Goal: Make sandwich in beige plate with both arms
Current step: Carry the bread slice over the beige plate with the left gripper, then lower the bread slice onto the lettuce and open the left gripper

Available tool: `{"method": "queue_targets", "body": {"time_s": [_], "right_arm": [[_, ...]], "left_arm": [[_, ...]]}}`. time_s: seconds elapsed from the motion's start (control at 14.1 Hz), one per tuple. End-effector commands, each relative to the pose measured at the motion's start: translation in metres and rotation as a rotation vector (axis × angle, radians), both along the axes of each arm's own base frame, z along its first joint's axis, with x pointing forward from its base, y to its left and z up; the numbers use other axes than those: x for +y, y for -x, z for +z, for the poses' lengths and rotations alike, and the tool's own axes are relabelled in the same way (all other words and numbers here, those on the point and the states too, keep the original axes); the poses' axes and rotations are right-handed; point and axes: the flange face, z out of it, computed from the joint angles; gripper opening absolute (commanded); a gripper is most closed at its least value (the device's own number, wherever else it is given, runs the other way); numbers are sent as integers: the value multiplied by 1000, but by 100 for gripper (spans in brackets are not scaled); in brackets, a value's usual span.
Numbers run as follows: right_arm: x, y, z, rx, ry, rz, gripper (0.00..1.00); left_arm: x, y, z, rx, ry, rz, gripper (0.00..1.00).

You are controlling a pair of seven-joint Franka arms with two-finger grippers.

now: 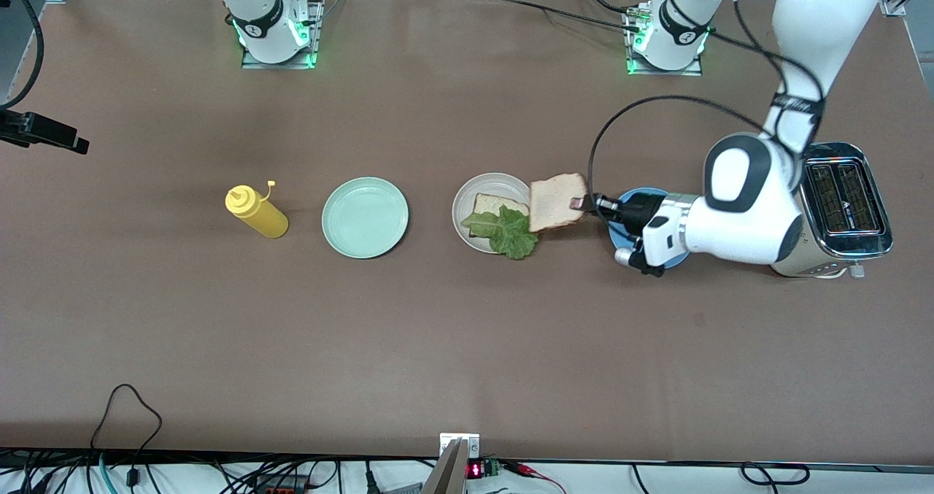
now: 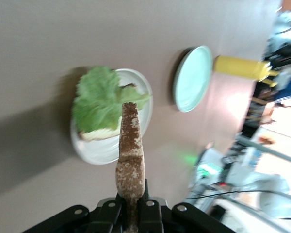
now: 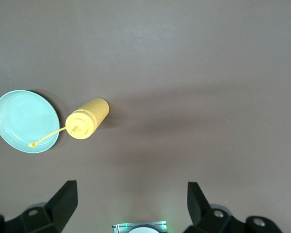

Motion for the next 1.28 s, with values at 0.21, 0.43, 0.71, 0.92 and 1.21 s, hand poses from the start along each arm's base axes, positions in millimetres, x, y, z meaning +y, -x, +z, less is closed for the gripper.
{"method": "queue_targets", "body": {"time_s": [0.21, 0.43, 0.71, 0.92, 1.21], "right_arm": [[-7, -2, -1, -17, -3, -19, 100], [-8, -5, -6, -10, 1, -17, 100], [-7, -7, -7, -16, 3, -16, 100], [-8, -7, -7, -16, 3, -18, 100], [-9, -7, -8, -18, 0, -20, 100]], "left_arm": [[-31, -3, -42, 64, 124, 137, 0], [-46, 25, -84, 52, 152, 179, 0], [-41, 34, -95, -94, 253, 137, 0], [-33, 36, -92, -209, 295, 79, 0], [-17, 43, -104, -258, 344, 48, 0]]}}
